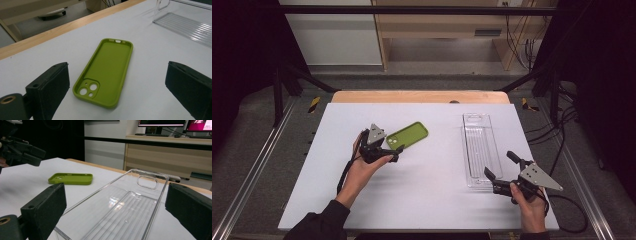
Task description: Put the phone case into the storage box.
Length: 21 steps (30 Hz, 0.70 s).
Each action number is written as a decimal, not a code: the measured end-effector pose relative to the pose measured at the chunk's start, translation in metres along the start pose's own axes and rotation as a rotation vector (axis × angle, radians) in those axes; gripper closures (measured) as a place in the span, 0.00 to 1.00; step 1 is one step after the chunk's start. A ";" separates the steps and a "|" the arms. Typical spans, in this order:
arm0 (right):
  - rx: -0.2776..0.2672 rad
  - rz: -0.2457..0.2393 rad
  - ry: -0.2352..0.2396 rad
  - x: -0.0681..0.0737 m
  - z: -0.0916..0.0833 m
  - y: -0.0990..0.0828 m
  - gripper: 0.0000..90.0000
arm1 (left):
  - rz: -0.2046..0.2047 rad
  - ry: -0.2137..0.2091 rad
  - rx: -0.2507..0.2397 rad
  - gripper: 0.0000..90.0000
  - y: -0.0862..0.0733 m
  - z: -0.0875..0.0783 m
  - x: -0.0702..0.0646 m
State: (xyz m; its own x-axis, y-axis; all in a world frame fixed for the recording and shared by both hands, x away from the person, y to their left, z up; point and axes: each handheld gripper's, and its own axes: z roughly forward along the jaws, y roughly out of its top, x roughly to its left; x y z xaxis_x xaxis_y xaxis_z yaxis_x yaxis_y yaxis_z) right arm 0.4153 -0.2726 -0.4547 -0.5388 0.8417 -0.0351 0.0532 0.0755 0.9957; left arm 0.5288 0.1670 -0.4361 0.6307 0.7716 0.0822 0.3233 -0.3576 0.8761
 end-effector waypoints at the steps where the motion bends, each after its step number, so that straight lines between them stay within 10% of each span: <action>1: 0.000 0.000 0.000 0.000 0.000 0.000 0.04 | -0.004 0.001 0.002 0.06 0.000 0.001 0.000; 21: 0.002 -0.003 -0.002 0.000 0.000 0.000 0.04 | -0.010 0.028 0.039 0.15 0.002 0.019 0.001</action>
State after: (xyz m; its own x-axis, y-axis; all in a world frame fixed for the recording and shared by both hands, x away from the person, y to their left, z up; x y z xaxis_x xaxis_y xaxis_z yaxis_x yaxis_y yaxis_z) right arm 0.4150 -0.2728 -0.4548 -0.5374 0.8424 -0.0386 0.0532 0.0796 0.9954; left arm 0.5435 0.1574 -0.4428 0.6072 0.7897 0.0876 0.3571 -0.3697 0.8578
